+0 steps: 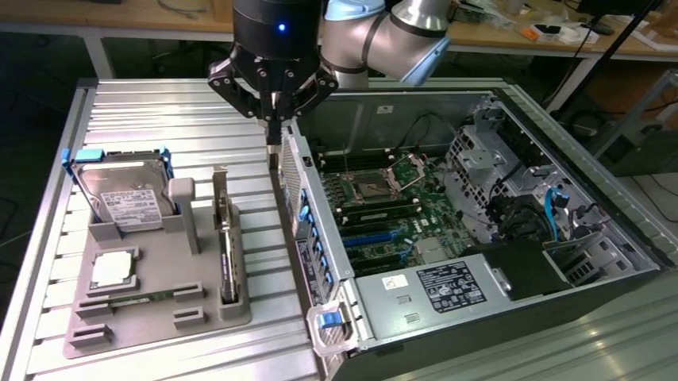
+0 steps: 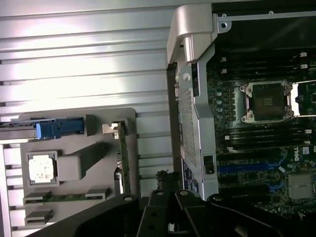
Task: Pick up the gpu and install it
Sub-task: 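Reach for the gpu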
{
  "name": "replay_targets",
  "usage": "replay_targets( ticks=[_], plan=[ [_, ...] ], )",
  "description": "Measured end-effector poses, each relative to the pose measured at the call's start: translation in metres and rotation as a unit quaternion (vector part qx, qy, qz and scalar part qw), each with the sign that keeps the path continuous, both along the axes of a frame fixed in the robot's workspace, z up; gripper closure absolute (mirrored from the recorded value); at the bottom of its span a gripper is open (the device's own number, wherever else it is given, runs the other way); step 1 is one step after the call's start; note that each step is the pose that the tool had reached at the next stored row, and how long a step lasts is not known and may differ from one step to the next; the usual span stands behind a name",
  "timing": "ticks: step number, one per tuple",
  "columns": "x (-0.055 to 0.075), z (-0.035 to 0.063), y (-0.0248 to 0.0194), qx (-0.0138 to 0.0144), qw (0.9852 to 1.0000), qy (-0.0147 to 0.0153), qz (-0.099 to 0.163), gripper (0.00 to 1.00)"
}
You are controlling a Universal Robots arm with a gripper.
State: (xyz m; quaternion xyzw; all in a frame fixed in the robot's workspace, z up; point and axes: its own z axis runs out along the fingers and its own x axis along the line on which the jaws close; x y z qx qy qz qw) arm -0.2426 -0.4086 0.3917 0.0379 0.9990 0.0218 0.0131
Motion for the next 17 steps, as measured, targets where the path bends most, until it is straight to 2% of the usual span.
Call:
replay_targets(
  ticks=[6, 17],
  plan=[
    [-0.004, 0.0000, -0.0032, 0.0003, 1.0000, 0.0000, 0.000, 0.89],
    [-0.012, -0.0001, -0.0058, 0.0005, 1.0000, 0.0000, 0.000, 0.89]
  ],
)
